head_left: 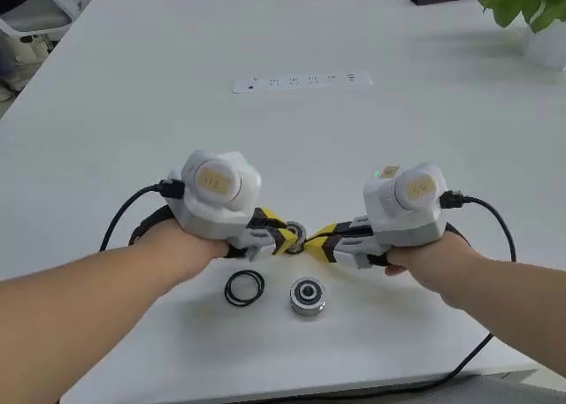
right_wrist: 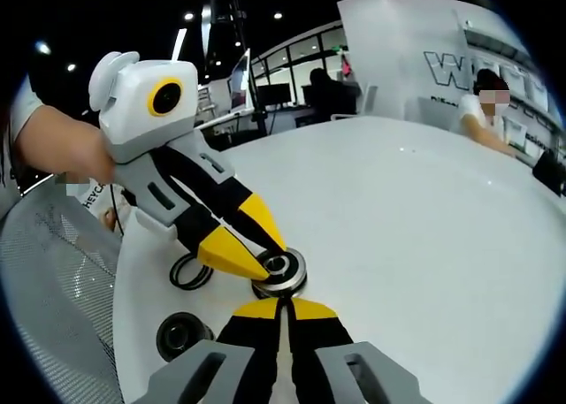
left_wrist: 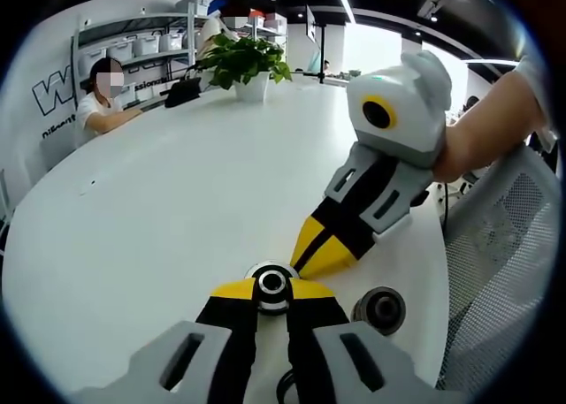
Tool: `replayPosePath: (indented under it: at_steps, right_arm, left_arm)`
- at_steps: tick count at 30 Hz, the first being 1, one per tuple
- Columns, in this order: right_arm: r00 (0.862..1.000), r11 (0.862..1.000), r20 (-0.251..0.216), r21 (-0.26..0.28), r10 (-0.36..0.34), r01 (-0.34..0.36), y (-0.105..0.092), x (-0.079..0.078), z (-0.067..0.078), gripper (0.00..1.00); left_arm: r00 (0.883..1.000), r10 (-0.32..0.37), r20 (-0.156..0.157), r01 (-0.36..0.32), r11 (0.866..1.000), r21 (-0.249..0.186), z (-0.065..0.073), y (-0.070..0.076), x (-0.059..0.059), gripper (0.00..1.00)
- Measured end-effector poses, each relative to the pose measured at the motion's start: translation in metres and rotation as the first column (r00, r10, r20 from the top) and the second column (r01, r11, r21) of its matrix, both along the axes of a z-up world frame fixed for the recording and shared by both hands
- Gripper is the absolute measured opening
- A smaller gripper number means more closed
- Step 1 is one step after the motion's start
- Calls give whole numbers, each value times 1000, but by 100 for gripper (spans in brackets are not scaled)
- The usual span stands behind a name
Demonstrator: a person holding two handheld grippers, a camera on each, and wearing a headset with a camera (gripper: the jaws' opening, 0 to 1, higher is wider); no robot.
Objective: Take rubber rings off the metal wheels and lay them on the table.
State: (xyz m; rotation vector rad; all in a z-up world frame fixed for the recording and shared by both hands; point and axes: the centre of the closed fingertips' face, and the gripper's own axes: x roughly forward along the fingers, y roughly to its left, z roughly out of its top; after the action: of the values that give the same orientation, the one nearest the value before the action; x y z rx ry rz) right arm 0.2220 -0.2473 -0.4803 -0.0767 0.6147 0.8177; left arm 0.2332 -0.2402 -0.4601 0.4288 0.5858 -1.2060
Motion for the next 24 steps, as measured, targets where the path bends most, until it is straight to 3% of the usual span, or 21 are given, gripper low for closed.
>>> replayPosePath:
  at_steps: [11,24]
  right_arm:
    - [992,991,-89,98,-86,94,-3,3,0,0]
    - [983,972,-121,171,-140,160,-7,6,6,0]
  left_arm:
    - [1000,9,11,-8,1000,-14,-1,1,2,7]
    - [1000,14,15,-14,1000,-17,-1,1,2,7]
